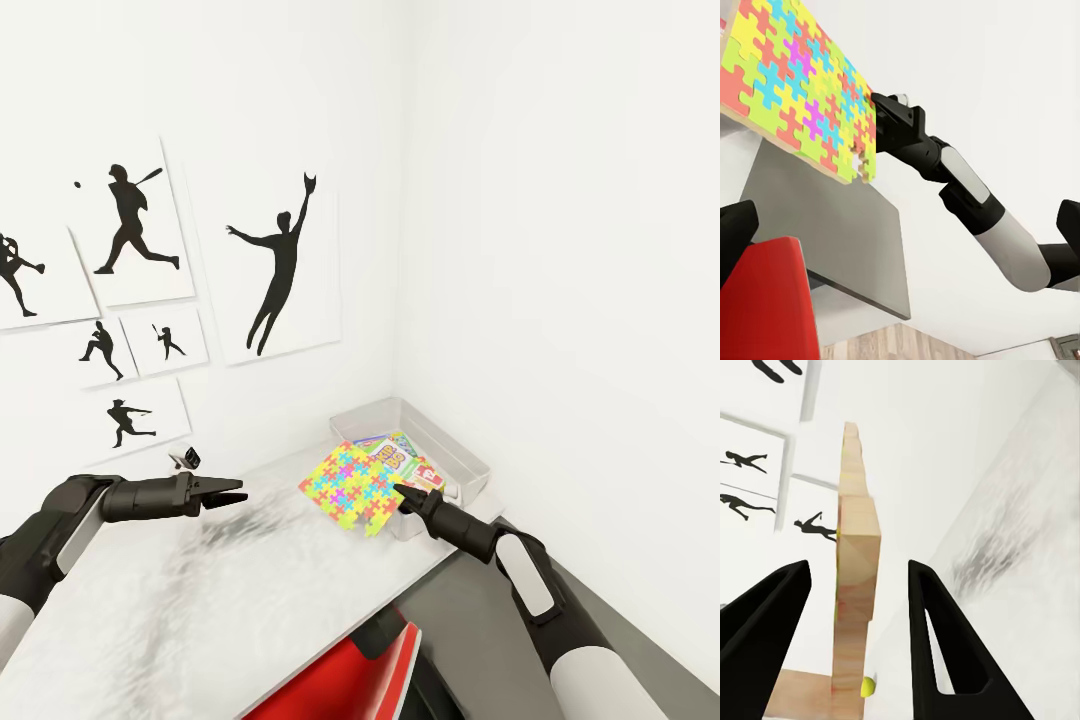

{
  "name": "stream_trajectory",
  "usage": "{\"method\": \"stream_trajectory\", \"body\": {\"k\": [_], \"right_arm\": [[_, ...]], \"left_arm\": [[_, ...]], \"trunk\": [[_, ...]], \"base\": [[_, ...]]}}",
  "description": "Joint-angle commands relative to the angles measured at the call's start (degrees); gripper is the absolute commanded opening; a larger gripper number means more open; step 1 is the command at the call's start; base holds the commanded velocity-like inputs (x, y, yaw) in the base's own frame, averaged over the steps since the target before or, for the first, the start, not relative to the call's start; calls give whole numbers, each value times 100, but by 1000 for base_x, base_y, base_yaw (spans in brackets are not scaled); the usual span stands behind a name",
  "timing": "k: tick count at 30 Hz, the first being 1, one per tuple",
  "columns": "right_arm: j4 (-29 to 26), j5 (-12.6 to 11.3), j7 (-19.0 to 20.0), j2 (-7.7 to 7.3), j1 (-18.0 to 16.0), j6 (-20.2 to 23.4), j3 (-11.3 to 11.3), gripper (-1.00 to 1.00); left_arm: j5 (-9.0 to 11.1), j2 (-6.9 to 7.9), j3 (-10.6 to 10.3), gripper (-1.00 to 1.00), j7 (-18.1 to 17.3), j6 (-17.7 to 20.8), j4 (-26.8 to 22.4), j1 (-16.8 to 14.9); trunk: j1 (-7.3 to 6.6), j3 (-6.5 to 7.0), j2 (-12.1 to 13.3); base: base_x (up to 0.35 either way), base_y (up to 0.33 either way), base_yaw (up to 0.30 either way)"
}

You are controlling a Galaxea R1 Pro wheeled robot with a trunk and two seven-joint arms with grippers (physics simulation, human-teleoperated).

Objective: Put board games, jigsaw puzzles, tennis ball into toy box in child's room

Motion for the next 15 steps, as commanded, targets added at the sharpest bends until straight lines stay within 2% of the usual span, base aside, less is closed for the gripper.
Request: {"method": "stream_trajectory", "body": {"k": [1,10,15], "right_arm": [[1,-16,7,1,-6,35,-10,-100],[-9,-23,-14,1,-6,54,-11,-100],[28,-32,-126,15,-166,113,-274,-100]], "left_arm": [[16,6,-17,100,-17,60,1,-7],[16,3,-16,100,-12,60,1,-7],[16,-17,-17,100,-2,60,1,-7]], "trunk": [[4,-14,-14],[4,-14,-14],[4,-14,-14]], "base": [[0,0,0],[0,0,0],[0,0,0]]}}
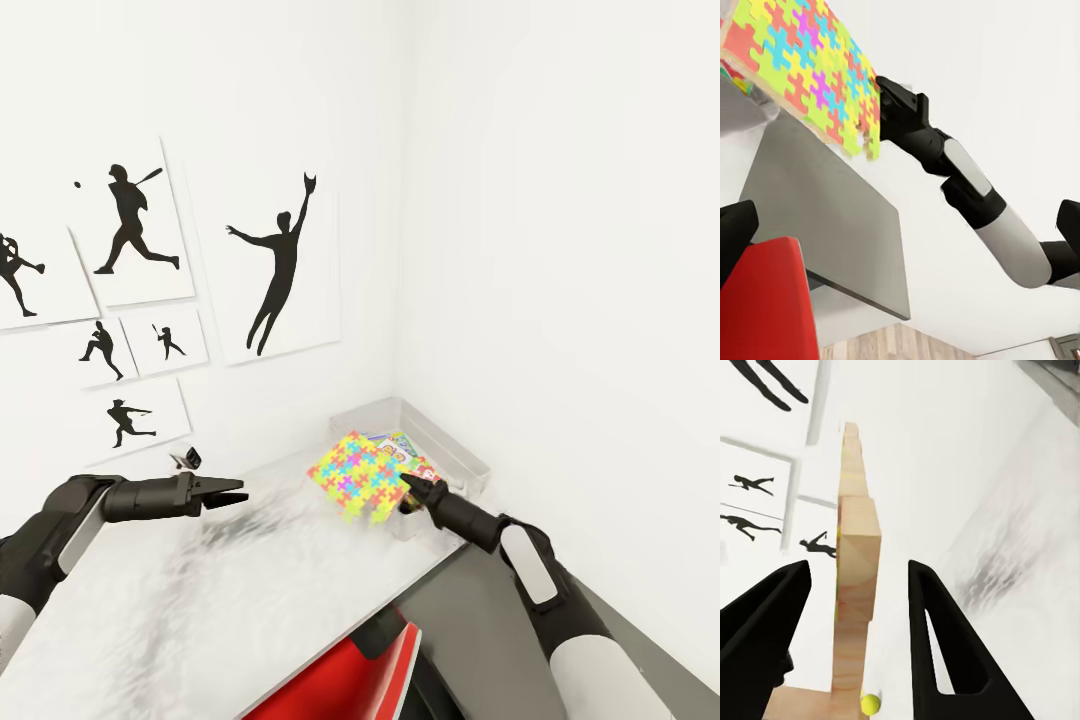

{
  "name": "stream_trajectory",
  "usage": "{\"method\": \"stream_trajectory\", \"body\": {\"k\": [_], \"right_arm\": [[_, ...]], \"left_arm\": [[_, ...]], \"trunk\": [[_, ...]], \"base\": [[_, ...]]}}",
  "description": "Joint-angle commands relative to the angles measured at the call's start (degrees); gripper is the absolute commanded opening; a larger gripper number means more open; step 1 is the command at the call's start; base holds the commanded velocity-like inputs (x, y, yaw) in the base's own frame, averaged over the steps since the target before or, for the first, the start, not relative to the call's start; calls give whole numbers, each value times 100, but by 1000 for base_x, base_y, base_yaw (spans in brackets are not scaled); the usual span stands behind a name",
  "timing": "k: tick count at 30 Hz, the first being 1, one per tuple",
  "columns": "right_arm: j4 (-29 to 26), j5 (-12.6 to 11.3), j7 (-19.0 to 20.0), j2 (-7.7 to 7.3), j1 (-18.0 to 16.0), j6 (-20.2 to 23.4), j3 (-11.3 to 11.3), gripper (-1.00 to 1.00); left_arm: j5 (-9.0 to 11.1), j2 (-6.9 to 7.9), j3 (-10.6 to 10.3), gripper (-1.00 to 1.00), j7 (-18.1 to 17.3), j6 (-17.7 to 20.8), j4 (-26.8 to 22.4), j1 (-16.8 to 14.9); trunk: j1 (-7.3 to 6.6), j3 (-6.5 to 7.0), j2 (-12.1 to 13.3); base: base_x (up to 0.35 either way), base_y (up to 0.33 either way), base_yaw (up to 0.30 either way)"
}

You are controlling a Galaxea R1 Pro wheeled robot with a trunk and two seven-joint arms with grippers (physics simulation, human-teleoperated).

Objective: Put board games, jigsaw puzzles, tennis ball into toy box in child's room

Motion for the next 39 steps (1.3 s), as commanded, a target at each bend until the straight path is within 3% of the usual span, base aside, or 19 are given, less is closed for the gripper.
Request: {"method": "stream_trajectory", "body": {"k": [1,9,13,17,23,30,36,39], "right_arm": [[6,12,-63,0,-119,71,-79,-100],[47,5,-1089,5,-1082,524,-748,-100],[289,3,-1547,10,-1486,545,-867,-100],[1134,11,-1922,5,-2040,476,-897,-100],[2762,32,-2349,-74,-2896,-398,-907,-100],[3063,53,-2793,-172,-3056,-787,-907,-100],[3135,75,-2914,-184,-3057,-1049,-854,-100],[3224,81,-2922,-187,-3056,-1171,-840,-100]], "left_arm": [[16,5,-17,100,-17,60,1,-7],[16,-14,-17,100,-14,60,1,-7],[16,-15,-17,100,-24,60,1,-7],[16,-8,-17,100,-30,60,1,-7],[29,-8,-13,100,-52,66,1,-7],[42,-7,-10,100,-132,82,1,-7],[27,29,-16,100,-709,117,-7,-7],[19,34,-22,100,-709,125,-9,-6]], "trunk": [[4,-14,-14],[4,-14,-14],[4,-14,-14],[4,-14,-14],[4,-14,-14],[4,-14,-14],[4,-14,-14],[4,-14,-14]], "base": [[0,0,0],[0,0,0],[0,0,0],[0,0,0],[0,0,0],[0,0,0],[0,0,0],[0,0,0]]}}
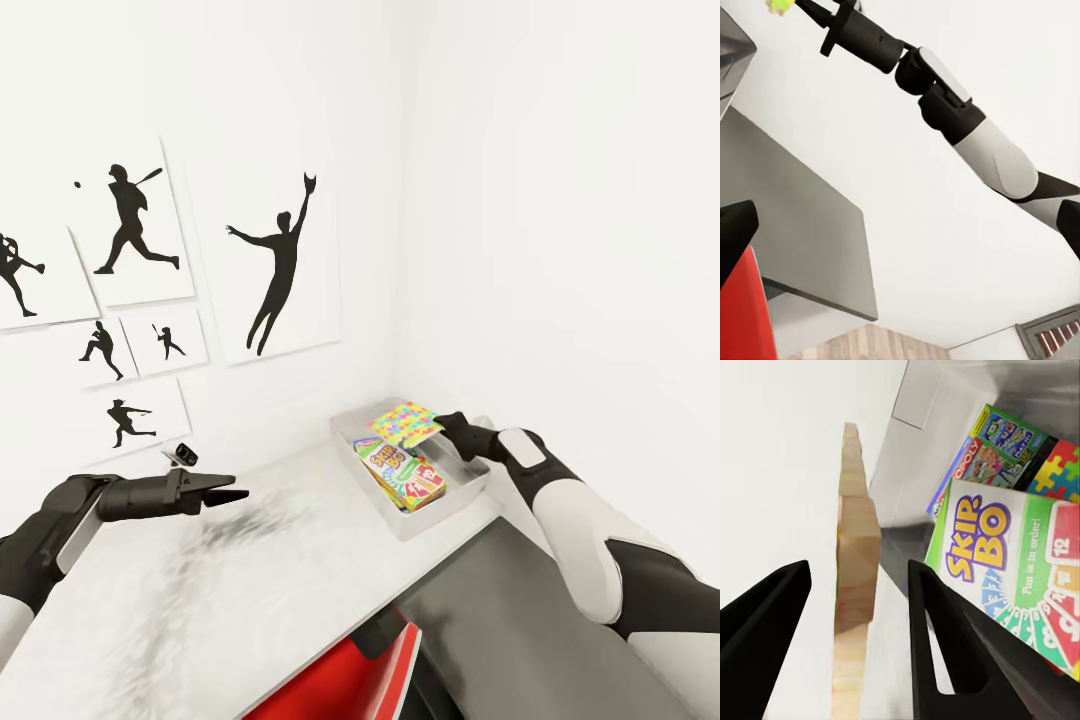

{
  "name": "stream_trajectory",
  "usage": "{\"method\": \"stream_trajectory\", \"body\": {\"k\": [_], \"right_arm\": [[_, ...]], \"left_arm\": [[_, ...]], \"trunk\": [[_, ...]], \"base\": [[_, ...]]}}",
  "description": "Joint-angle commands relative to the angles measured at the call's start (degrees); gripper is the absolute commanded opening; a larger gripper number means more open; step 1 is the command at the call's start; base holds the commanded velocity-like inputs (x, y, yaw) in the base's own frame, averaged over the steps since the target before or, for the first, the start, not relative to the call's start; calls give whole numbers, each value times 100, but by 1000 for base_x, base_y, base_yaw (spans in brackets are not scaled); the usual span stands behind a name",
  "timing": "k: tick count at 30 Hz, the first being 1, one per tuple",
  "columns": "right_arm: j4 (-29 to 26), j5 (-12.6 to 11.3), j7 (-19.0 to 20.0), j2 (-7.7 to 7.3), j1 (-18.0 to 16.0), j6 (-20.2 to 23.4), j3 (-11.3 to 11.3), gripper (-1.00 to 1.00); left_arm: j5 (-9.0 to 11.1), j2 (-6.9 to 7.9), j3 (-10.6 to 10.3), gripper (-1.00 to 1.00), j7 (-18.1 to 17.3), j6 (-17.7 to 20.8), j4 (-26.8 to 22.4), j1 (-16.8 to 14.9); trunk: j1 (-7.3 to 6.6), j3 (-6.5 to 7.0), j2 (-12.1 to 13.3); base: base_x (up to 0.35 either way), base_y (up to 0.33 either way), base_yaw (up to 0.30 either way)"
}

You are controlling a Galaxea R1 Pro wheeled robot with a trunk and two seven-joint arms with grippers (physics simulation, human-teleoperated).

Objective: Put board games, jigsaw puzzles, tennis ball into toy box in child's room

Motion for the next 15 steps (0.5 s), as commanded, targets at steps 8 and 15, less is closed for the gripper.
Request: {"method": "stream_trajectory", "body": {"k": [8,15], "right_arm": [[39,52,14,8,-1,-28,-24,-100],[-19,58,34,4,51,-25,-23,-100]], "left_arm": [[-9,10,-21,100,-28,66,-12,-8],[-19,10,-25,100,-28,67,-10,-5]], "trunk": [[4,-14,-14],[4,-14,-14]], "base": [[0,0,0],[0,0,0]]}}
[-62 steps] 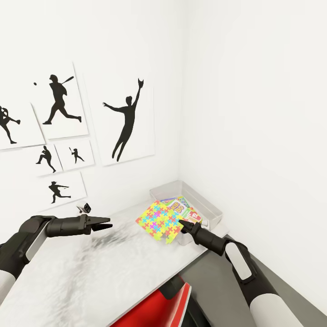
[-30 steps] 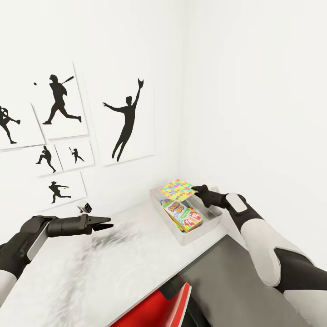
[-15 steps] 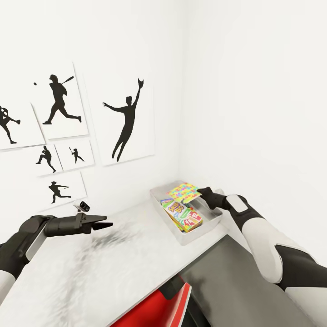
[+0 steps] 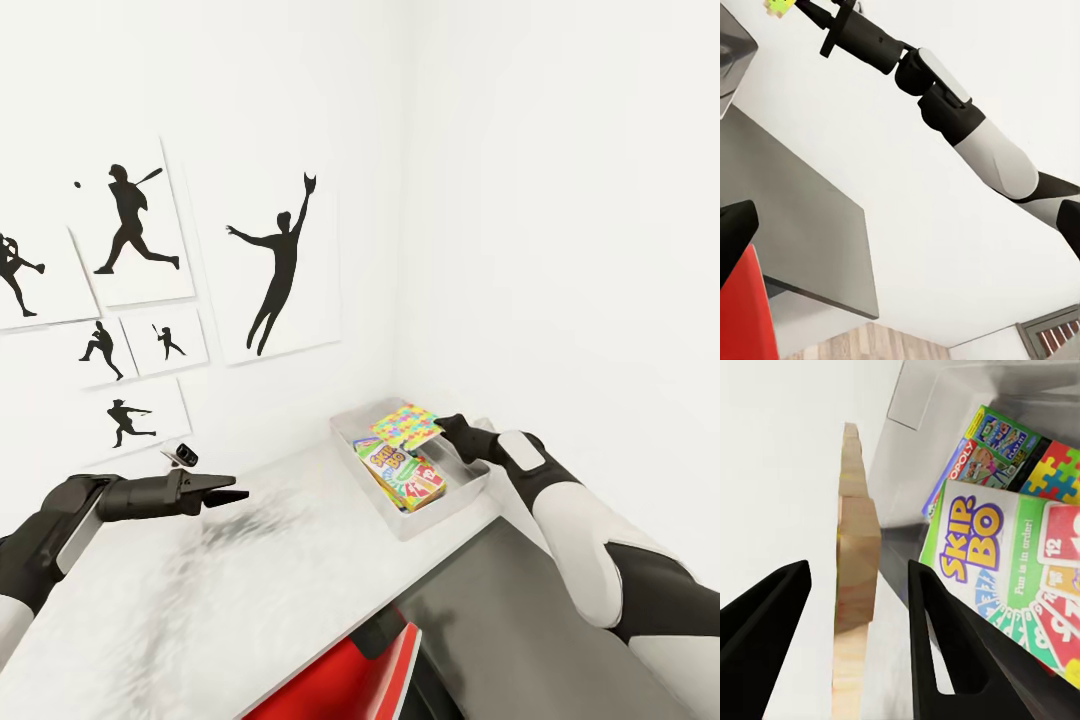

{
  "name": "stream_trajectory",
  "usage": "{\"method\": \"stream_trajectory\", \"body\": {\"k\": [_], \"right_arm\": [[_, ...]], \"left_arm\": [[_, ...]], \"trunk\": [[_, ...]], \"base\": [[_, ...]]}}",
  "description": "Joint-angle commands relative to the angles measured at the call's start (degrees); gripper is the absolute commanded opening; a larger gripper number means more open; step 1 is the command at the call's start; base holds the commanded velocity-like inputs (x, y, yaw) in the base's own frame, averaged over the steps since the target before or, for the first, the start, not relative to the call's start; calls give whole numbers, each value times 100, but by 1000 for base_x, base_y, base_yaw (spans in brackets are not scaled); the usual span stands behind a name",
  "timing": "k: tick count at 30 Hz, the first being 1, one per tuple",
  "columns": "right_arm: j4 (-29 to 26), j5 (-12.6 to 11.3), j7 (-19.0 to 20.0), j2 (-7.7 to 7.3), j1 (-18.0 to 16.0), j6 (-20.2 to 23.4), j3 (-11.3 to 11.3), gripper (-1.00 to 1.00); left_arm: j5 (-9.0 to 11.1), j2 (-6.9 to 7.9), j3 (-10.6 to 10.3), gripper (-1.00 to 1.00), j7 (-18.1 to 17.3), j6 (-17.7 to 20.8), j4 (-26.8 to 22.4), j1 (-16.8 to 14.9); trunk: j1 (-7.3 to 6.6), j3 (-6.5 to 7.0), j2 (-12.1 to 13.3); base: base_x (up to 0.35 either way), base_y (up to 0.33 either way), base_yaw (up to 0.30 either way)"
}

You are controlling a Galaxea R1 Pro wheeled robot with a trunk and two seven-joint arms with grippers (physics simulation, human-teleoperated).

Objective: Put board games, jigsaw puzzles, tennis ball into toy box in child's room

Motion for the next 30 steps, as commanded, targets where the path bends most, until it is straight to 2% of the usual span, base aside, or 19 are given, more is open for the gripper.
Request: {"method": "stream_trajectory", "body": {"k": [1,13,30], "right_arm": [[2,22,16,3,-5,32,-44,-100],[-12,25,15,32,-2,37,-35,-100],[-9,25,3,15,-2,40,-35,-100]], "left_arm": [[1,6,-17,100,-28,61,1,-7],[-11,6,-20,100,-28,61,5,-5],[-18,6,-19,100,-28,61,5,-6]], "trunk": [[4,-14,-14],[4,-24,-14],[4,-177,-14]], "base": [[0,0,0],[0,0,0],[0,0,0]]}}
